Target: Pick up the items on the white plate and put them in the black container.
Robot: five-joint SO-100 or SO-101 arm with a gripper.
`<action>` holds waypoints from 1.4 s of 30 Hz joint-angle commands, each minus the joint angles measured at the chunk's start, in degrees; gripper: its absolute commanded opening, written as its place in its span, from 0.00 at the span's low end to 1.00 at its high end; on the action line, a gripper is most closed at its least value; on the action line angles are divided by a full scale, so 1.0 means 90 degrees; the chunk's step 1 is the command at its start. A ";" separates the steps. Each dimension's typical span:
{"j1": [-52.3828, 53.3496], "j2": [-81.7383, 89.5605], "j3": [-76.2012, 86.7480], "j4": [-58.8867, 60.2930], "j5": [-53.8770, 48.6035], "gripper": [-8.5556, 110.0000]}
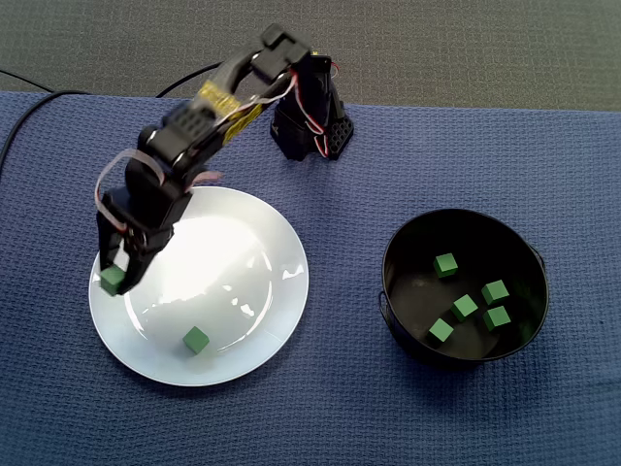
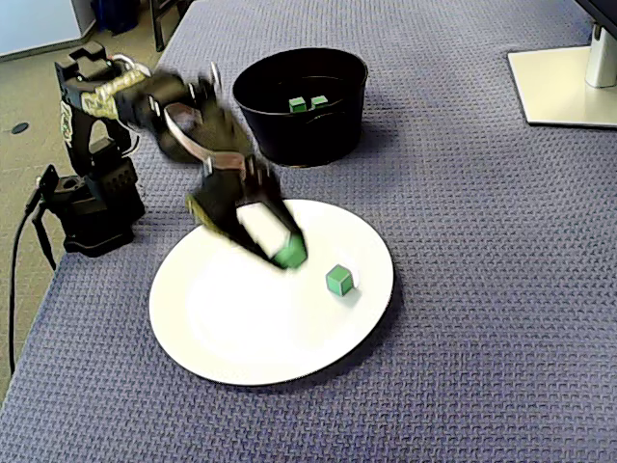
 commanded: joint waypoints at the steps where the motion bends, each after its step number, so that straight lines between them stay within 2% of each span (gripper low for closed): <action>1: -0.0352 0.1445 -0.1016 0.0176 0.1904 0.07; 6: -0.1289 0.2783 -0.1289 0.0889 0.3437 0.07; 12: -0.3311 0.4297 -0.0527 0.1318 0.4668 0.07; 16: -0.4824 0.4941 0.0430 0.0820 0.5371 0.07; 22: -0.6748 0.5156 0.2598 -0.0674 0.5391 0.07; 28: -0.7490 0.4902 0.5127 -0.3262 0.5088 0.07; 34: -0.7764 0.4590 0.6230 -0.4258 0.5010 0.07; 42: -0.7881 0.4561 0.6592 -0.4687 0.5098 0.07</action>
